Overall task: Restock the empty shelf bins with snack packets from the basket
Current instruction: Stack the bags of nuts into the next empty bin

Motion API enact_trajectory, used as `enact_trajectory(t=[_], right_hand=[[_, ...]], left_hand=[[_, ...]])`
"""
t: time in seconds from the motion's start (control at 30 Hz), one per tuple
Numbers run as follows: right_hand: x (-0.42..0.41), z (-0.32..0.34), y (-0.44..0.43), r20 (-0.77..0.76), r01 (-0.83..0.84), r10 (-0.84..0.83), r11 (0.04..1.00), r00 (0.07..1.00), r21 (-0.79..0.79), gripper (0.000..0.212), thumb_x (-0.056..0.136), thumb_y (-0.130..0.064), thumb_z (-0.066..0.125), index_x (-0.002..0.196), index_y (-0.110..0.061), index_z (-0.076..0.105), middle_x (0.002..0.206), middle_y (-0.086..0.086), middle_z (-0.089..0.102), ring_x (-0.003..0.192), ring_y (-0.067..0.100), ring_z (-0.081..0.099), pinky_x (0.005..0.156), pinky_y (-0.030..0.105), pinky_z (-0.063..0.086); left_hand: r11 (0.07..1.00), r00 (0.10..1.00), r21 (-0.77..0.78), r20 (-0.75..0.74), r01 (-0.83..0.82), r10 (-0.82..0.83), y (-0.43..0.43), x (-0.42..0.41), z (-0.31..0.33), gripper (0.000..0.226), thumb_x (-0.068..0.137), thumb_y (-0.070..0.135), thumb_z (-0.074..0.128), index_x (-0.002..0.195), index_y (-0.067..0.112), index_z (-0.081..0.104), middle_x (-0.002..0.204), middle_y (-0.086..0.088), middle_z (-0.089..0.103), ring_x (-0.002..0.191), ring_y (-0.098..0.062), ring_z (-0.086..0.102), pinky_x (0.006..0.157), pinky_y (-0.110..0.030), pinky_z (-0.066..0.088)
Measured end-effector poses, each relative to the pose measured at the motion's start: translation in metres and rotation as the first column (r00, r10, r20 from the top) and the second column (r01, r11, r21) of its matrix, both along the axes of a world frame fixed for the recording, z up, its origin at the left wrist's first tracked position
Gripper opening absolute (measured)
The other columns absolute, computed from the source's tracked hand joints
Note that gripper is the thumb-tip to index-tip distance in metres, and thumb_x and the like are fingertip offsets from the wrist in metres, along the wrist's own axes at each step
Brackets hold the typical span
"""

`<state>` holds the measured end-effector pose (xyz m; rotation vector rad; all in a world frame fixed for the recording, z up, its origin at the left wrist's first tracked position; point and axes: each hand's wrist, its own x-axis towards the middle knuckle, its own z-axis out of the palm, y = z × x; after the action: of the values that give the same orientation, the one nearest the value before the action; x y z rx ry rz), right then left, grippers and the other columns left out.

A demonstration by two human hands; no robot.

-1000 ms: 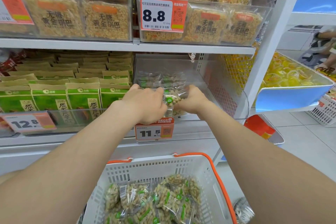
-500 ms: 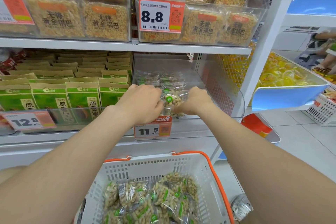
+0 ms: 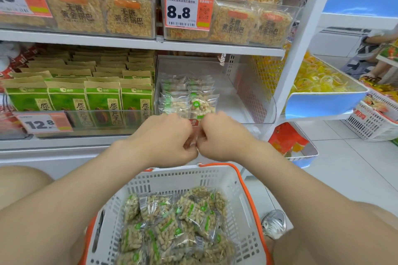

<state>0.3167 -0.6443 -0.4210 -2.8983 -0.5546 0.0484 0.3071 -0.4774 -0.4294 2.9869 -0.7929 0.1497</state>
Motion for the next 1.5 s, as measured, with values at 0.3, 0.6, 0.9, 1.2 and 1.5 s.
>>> enact_trajectory(t=[0.3, 0.6, 0.9, 1.2, 1.5], right_hand=[[-0.03, -0.113, 0.01, -0.535, -0.298, 0.049, 0.872, 0.844, -0.389, 0.03, 0.097, -0.011, 0.052, 0.071, -0.019, 0.04, 0.078, 0.002, 0.044, 0.066, 0.019, 0.047, 0.061, 0.033, 0.042], [-0.032, -0.213, 0.038, -0.597, -0.406, 0.059, 0.787, 0.8, -0.466, 0.028, 0.098, -0.002, 0.055, 0.126, -0.007, 0.056, 0.111, 0.008, 0.061, 0.092, 0.027, 0.06, 0.073, 0.038, 0.053], [-0.057, -0.288, 0.069, -0.833, -0.421, -0.007, 0.86, 0.554, -0.288, 0.085, 0.094, 0.007, 0.044, 0.163, -0.037, 0.023, 0.168, 0.006, 0.03, 0.137, 0.037, 0.049, 0.098, 0.047, 0.055], [-0.032, -0.31, 0.07, -0.655, 0.032, -0.112, 0.991, 0.747, -0.133, 0.033, 0.096, -0.008, 0.056, 0.062, -0.009, 0.055, 0.066, 0.007, 0.056, 0.062, 0.023, 0.057, 0.068, 0.037, 0.059], [-0.022, -0.269, 0.057, -0.68, 0.222, -0.135, 0.974, 0.721, 0.042, 0.051, 0.091, 0.003, 0.056, 0.138, -0.015, 0.058, 0.137, 0.008, 0.053, 0.093, 0.019, 0.062, 0.061, 0.025, 0.048]], left_hand=[[0.924, 0.811, 0.356, -0.576, 0.139, 0.099, 0.004, -0.007, -0.08, 0.044, 0.1, 0.05, 0.053, 0.126, 0.017, 0.066, 0.126, -0.008, 0.068, 0.094, -0.027, 0.061, 0.081, -0.038, 0.051], [0.905, 0.812, 0.414, -0.559, 0.098, 0.168, 0.004, 0.009, -0.098, 0.041, 0.104, 0.04, 0.052, 0.14, 0.021, 0.059, 0.137, -0.006, 0.059, 0.109, -0.03, 0.064, 0.071, -0.034, 0.046], [0.874, 0.826, 0.47, -0.537, 0.121, 0.174, 0.006, 0.011, -0.11, 0.035, 0.106, 0.031, 0.05, 0.138, 0.02, 0.06, 0.135, -0.007, 0.059, 0.087, -0.028, 0.055, 0.052, -0.031, 0.036], [0.893, 0.831, 0.435, -0.535, 0.117, 0.151, 0.003, 0.01, -0.107, 0.026, 0.104, 0.021, 0.051, 0.127, 0.017, 0.064, 0.122, -0.006, 0.06, 0.072, -0.022, 0.054, 0.053, -0.031, 0.036], [0.89, 0.826, 0.44, -0.542, 0.121, 0.155, 0.011, 0.009, -0.1, 0.044, 0.1, 0.006, 0.052, 0.143, 0.016, 0.057, 0.142, -0.009, 0.056, 0.091, -0.029, 0.055, 0.065, -0.033, 0.045]])
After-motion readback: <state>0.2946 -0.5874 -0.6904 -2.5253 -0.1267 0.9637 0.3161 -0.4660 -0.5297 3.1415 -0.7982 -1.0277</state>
